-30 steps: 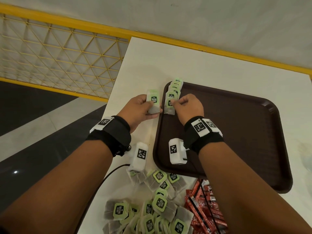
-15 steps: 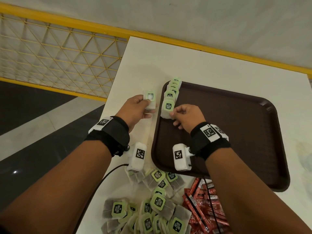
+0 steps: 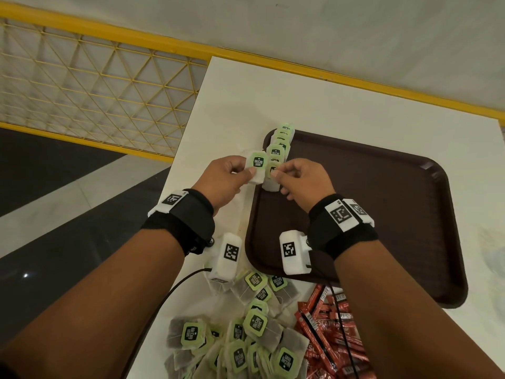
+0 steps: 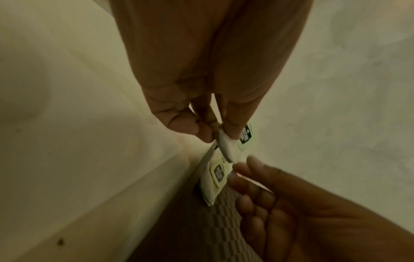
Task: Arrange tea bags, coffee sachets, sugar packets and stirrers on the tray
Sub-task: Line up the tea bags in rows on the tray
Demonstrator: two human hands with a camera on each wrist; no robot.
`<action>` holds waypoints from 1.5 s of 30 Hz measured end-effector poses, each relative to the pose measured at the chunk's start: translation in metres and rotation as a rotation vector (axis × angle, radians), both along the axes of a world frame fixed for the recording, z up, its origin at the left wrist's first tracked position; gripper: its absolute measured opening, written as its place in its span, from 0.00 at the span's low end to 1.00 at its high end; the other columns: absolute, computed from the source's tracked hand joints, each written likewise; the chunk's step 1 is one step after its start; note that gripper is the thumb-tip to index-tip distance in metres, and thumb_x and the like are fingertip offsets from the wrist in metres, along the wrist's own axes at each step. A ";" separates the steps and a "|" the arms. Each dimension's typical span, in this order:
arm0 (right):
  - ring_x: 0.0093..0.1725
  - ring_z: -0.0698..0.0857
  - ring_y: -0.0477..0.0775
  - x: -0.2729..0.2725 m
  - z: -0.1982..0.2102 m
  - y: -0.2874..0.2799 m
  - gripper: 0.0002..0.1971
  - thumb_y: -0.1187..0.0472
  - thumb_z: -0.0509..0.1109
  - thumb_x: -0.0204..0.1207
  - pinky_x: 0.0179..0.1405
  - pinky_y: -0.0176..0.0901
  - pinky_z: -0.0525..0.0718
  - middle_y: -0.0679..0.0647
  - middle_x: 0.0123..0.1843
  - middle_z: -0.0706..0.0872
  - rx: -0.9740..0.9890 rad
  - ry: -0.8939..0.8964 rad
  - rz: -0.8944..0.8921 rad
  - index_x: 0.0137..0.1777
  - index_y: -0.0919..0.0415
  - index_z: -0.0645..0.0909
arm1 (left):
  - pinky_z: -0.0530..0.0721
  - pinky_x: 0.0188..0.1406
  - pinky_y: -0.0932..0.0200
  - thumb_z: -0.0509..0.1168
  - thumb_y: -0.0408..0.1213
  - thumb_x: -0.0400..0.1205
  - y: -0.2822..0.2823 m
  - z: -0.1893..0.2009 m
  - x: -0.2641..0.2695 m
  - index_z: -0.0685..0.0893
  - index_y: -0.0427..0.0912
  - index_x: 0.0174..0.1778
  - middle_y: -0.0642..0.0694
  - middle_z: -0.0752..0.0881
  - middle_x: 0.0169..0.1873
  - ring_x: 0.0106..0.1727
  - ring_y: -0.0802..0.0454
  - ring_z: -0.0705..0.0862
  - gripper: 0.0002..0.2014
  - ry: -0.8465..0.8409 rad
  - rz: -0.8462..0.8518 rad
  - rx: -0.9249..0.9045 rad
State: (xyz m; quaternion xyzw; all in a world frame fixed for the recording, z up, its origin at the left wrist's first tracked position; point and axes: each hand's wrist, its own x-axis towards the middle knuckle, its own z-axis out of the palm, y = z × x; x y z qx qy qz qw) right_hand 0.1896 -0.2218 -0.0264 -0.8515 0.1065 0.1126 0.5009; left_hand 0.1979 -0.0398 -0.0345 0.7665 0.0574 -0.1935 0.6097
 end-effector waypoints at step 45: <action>0.47 0.85 0.57 -0.182 0.029 0.025 0.18 0.40 0.65 0.79 0.44 0.48 0.82 0.53 0.47 0.85 -0.869 0.238 0.539 0.47 0.56 0.79 | 0.78 0.62 0.46 0.74 0.47 0.77 0.044 0.009 -0.146 0.78 0.39 0.65 0.38 0.75 0.62 0.61 0.38 0.79 0.25 -0.044 -0.394 0.942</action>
